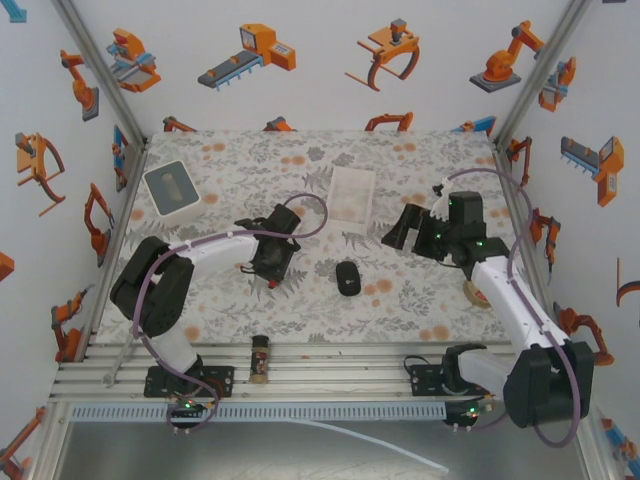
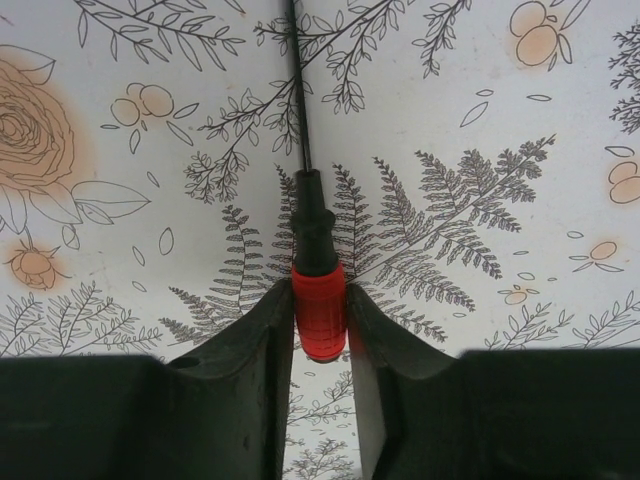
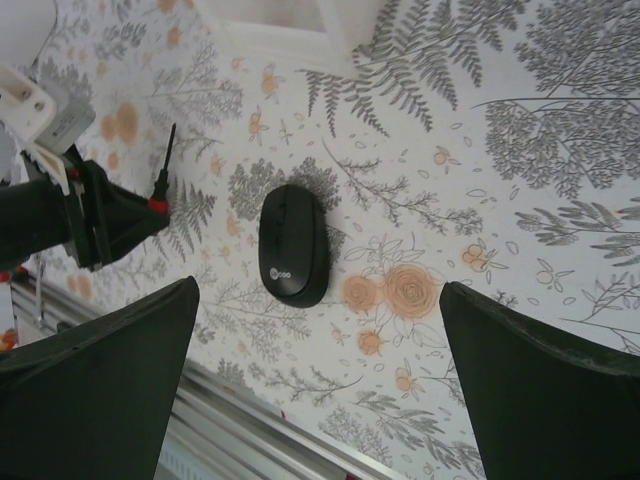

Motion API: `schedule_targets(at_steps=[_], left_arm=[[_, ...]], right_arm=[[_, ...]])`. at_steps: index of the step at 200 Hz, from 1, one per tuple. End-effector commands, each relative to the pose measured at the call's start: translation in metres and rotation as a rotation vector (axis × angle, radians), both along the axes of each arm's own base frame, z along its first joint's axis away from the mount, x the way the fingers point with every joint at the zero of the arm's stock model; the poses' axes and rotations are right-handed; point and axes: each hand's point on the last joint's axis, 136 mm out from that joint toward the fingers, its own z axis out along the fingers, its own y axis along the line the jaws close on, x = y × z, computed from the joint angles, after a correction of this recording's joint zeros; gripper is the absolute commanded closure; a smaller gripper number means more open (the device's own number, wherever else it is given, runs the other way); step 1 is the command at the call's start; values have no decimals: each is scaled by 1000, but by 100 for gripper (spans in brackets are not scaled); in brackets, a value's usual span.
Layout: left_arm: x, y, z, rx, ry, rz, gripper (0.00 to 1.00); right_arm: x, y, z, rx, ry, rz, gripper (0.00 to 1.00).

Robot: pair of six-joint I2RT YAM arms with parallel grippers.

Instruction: Put the screwdriver in the bin

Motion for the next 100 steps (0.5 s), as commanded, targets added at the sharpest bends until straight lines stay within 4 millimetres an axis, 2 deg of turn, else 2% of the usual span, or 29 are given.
schedule_targets(at_steps=[1, 29, 100], left_arm=[[-1, 2, -4, 26, 3, 8, 74], [0, 2, -3, 25, -2, 9, 78], [11, 1, 14, 34, -60, 2, 82]], right_arm=[[-8, 17, 12, 39, -21, 105, 2], [-13, 24, 11, 66, 0, 146, 1], [-7, 17, 3, 20, 15, 109, 1]])
